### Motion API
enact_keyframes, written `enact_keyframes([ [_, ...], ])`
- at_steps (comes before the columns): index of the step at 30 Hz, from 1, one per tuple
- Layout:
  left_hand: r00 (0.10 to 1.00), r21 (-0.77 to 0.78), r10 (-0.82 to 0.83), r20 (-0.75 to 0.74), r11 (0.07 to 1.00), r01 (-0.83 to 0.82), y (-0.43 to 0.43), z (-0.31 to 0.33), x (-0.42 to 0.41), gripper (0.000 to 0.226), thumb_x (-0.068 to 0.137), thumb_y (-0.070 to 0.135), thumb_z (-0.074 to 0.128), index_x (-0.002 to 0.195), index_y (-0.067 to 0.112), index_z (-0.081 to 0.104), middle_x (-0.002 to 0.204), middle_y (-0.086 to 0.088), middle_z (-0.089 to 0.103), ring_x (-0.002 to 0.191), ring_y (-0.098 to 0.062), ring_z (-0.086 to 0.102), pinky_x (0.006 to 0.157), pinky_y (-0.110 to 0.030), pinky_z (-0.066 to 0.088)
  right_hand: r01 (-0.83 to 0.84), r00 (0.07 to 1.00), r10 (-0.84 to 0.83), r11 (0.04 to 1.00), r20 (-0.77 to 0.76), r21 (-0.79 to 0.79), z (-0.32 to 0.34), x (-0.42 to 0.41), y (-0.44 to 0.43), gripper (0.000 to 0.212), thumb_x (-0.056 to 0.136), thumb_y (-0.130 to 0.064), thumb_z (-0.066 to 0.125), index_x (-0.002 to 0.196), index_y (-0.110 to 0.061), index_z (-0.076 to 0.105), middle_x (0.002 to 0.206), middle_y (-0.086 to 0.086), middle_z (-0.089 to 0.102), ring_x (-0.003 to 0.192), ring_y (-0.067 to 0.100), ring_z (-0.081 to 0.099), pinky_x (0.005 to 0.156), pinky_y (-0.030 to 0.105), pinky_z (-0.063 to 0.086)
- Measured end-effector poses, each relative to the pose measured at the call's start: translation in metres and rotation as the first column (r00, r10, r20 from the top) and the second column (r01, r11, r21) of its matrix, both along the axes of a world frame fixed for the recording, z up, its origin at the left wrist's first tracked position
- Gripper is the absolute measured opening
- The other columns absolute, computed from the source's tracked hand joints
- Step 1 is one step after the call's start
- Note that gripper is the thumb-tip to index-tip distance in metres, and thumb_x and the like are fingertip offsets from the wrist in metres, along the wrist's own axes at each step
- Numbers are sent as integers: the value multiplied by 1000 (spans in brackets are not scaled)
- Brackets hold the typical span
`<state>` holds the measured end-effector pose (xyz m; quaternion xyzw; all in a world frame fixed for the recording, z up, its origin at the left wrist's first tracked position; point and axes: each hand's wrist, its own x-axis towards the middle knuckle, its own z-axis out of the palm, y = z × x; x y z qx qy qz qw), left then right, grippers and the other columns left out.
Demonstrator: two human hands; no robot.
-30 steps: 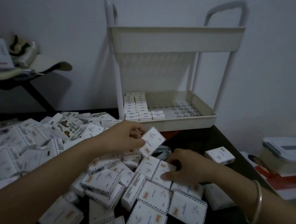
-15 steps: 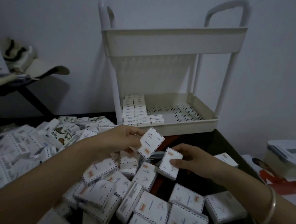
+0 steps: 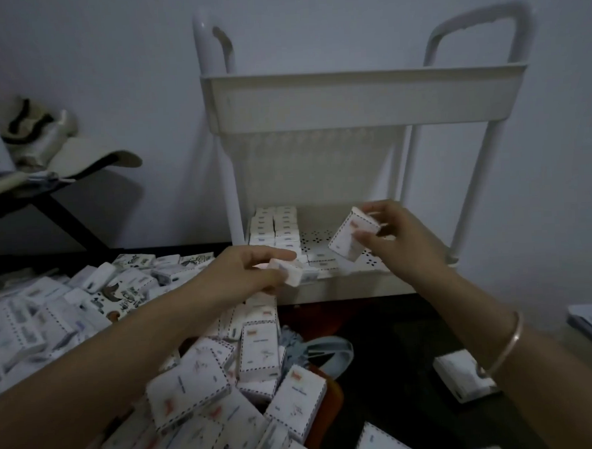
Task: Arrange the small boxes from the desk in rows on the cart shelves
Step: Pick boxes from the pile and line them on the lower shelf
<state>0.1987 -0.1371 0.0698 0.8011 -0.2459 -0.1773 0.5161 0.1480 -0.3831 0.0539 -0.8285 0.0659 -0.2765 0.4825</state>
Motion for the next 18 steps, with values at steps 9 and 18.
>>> enact_keyframes([
  [9, 973, -39, 175, 153, 985, -171, -12, 0, 22, 16, 81, 17, 76, 96, 20, 71, 91, 3, 74, 67, -14, 71, 57, -23, 56, -47, 987, 9, 970, -160, -238, -28, 82, -3, 27, 89, -16, 65, 112, -30, 60, 105, -2, 64, 88, 15, 61, 78, 33, 52],
  [18, 987, -86, 157, -33, 983, -160, -30, 11, 39, 22, 92, 4, 60, 112, -1, 67, 83, -15, 74, 60, -11, 69, 57, -18, 55, -289, 906, 234, 951, -352, -113, -49, 89, -2, 19, 94, -22, 57, 110, -27, 67, 102, -4, 69, 81, 12, 67, 65, 19, 51],
])
